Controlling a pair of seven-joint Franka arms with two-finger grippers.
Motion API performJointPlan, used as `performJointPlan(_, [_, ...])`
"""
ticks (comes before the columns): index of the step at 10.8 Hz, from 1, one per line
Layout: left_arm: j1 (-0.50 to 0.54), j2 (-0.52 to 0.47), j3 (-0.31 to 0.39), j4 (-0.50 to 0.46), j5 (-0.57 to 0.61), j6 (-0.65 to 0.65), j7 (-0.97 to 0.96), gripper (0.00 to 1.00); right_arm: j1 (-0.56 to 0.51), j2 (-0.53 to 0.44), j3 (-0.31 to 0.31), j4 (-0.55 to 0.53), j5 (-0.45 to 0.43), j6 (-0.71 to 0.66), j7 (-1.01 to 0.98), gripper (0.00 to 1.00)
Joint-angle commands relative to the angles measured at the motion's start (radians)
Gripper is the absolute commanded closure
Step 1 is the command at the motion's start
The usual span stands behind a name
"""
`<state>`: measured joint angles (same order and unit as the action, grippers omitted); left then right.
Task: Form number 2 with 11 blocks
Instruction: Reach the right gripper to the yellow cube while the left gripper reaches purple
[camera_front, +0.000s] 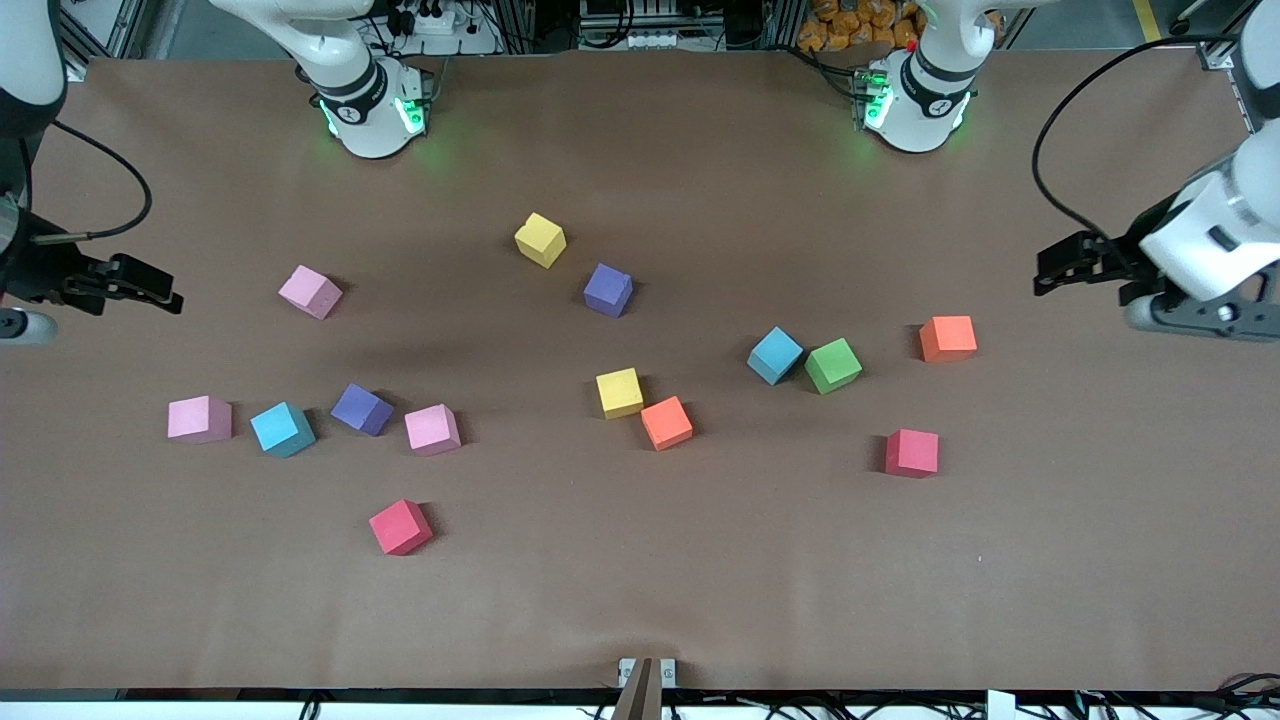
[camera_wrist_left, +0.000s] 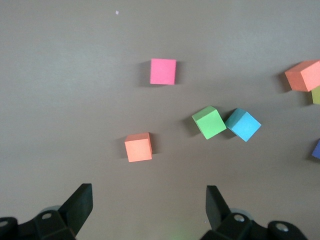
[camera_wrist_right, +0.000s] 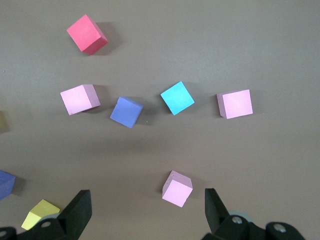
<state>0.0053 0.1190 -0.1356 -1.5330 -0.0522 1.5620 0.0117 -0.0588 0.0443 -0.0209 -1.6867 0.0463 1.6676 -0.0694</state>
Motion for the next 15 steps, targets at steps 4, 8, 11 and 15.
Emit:
performJointPlan(4, [-0.137, 0.164, -0.016, -0.001, -0.081, 0.133, -0.250, 0.00, 0.019, 0.014, 0.010, -0.062, 0.047, 0.010, 0.016, 0.00])
performJointPlan(8, [-0.267, 0.241, -0.015, -0.012, -0.077, 0.173, -0.534, 0.00, 0.170, -0.098, 0.010, -0.369, 0.103, 0.254, 0.301, 0.00])
performJointPlan(11, [-0.434, 0.257, -0.015, -0.126, -0.064, 0.327, -0.847, 0.00, 0.402, -0.159, 0.009, -0.586, 0.103, 0.397, 0.746, 0.00])
performJointPlan(15, [-0.609, 0.330, -0.015, -0.151, -0.043, 0.360, -1.290, 0.00, 0.622, -0.156, 0.007, -0.737, 0.156, 0.562, 0.982, 0.00])
